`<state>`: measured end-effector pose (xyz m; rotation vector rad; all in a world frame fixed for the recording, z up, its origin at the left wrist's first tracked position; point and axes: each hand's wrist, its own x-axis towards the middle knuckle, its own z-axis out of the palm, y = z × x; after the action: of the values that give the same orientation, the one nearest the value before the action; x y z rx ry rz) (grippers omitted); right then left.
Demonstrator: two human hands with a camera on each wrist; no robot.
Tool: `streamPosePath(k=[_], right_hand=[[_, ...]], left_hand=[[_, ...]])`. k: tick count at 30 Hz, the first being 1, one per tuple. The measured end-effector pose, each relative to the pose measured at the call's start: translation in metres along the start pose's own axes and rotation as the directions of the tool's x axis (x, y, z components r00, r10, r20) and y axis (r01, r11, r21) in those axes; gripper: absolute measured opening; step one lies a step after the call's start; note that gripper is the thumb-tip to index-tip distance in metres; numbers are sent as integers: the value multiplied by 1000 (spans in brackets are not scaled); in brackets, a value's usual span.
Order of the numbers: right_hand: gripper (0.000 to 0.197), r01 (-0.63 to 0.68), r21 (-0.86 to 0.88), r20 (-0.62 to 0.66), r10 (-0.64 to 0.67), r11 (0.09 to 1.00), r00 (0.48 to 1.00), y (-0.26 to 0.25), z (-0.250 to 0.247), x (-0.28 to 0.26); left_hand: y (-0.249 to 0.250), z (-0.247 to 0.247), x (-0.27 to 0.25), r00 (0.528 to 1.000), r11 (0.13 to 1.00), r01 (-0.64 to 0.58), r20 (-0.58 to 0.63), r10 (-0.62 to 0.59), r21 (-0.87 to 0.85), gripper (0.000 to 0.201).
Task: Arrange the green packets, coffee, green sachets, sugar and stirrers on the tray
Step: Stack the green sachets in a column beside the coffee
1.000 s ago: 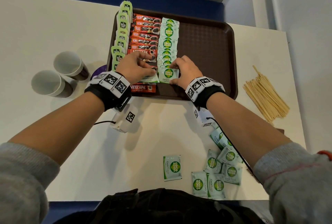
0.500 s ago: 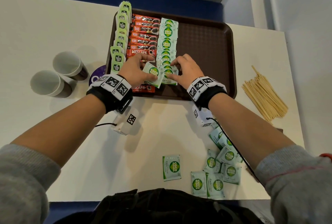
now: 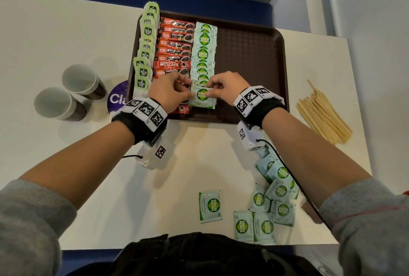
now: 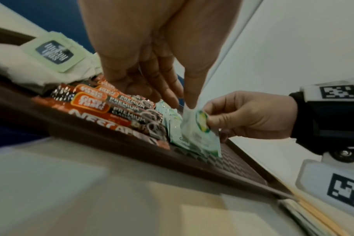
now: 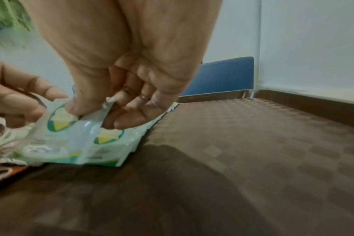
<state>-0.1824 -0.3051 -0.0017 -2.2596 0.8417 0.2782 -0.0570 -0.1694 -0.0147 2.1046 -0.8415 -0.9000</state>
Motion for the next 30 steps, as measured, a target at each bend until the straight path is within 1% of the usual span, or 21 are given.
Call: streamPosePath(k=[2, 5, 10, 13, 16, 18, 20, 22, 26, 30], right_hand=[[24, -36, -38, 6, 36, 999, 999, 6, 1, -1], [25, -73, -9, -38, 73, 997, 997, 11, 7, -2], [36, -96, 88, -175, 110, 991, 978, 12, 16, 0], [47, -127, 135, -238, 156, 983, 959, 14, 21, 1], [55, -175, 178, -249, 217, 968, 944, 16, 24, 0], [57, -218, 192, -232, 260, 957, 937, 17, 24, -1], [55, -251, 193, -201, 288, 949, 936, 17, 23, -3], [49, -275, 196, -182, 311, 941, 933, 17, 24, -4], [36, -323, 240, -197, 372, 915, 907, 12, 29, -3], [31, -328, 294, -193, 392, 898, 899, 9, 32, -1]], left_hand=[[1, -1, 1, 1000, 998, -11, -28, 13, 69, 24], [7, -1, 3, 998, 985, -17, -48, 26, 173, 23], [15, 2, 5, 999, 954, -31, -19, 38, 299, 39], [16, 6, 5, 1000, 941, -27, 2, 29, 338, 47], [17, 8, 6, 1000, 938, -21, 19, 15, 347, 50], [17, 8, 5, 1000, 936, -17, 30, 7, 352, 50], [18, 8, 5, 999, 935, -19, 41, 4, 355, 50], [20, 7, 5, 998, 935, -24, 58, 4, 353, 48], [20, 8, 6, 996, 939, -23, 87, -7, 343, 39], [18, 8, 8, 994, 942, -14, 104, -23, 337, 46]])
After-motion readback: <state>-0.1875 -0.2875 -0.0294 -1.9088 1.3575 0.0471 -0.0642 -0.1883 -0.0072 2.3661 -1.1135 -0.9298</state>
